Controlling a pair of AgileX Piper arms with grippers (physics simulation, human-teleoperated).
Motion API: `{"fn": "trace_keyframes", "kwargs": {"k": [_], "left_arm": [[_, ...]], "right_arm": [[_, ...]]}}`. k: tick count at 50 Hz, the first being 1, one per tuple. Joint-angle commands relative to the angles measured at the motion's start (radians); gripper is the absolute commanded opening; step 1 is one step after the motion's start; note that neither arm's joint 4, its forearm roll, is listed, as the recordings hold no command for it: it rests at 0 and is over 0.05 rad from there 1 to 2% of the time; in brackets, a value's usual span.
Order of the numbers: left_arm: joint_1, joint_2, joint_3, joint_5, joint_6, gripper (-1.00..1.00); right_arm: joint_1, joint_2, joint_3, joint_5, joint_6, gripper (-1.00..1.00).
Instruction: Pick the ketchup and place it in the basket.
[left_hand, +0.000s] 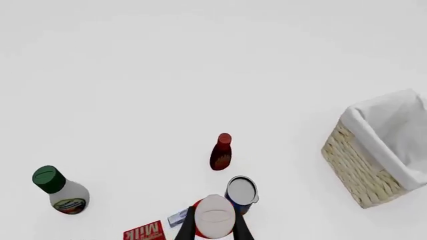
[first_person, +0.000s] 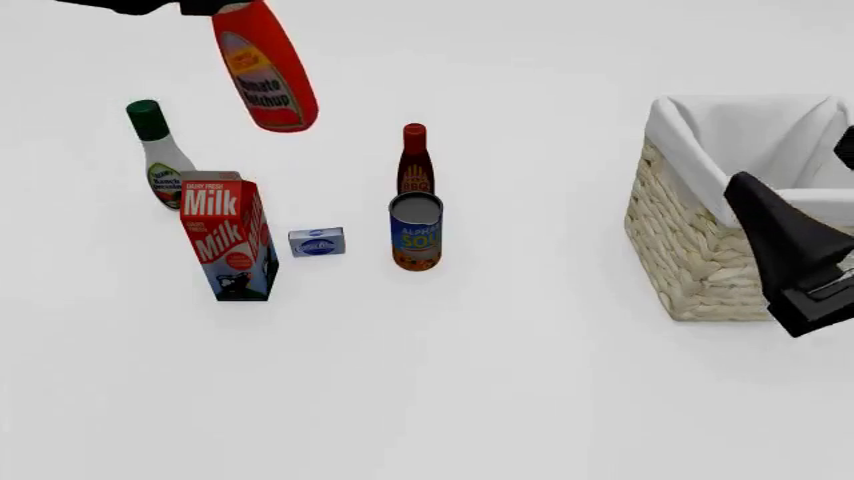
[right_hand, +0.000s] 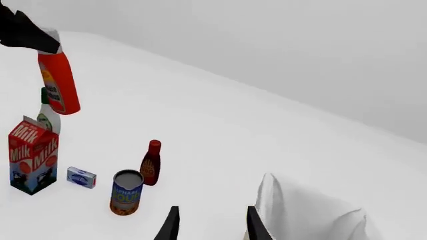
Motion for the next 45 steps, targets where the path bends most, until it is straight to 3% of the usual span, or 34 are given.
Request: {"fn": "trace_keyframes", "kwargs": {"k": [1,5,7,22,31,45], "left_arm": [[-0.049,-0.044,0.009,0.031,0.015,-1.0],[-0.072,-0.046,0.008,0.037,0.013,-1.0],[-0.084,-0.048,0.009,0.039,0.026,-1.0],[-0.126,-0.042,-0.007,0.06,0.032,-1.0],[-0.168,-0.039,-0.004,0.061,0.024,-1.0],[-0.209,-0.028,-0.031,0.059,0.015,-1.0]], "right_arm": [[0.091,0.121,-0.088,-0.013,-0.037,1.0],[0.108,0.155,-0.132,-0.006,0.005,1.0],[0.133,0.213,-0.149,-0.006,-0.019,1.0],[0.223,0.353,-0.274,0.029,0.008,1.0],[0.284,0.392,-0.342,0.062,0.034,1.0],[0.34,0.454,-0.39,0.032,0.036,1.0]]}}
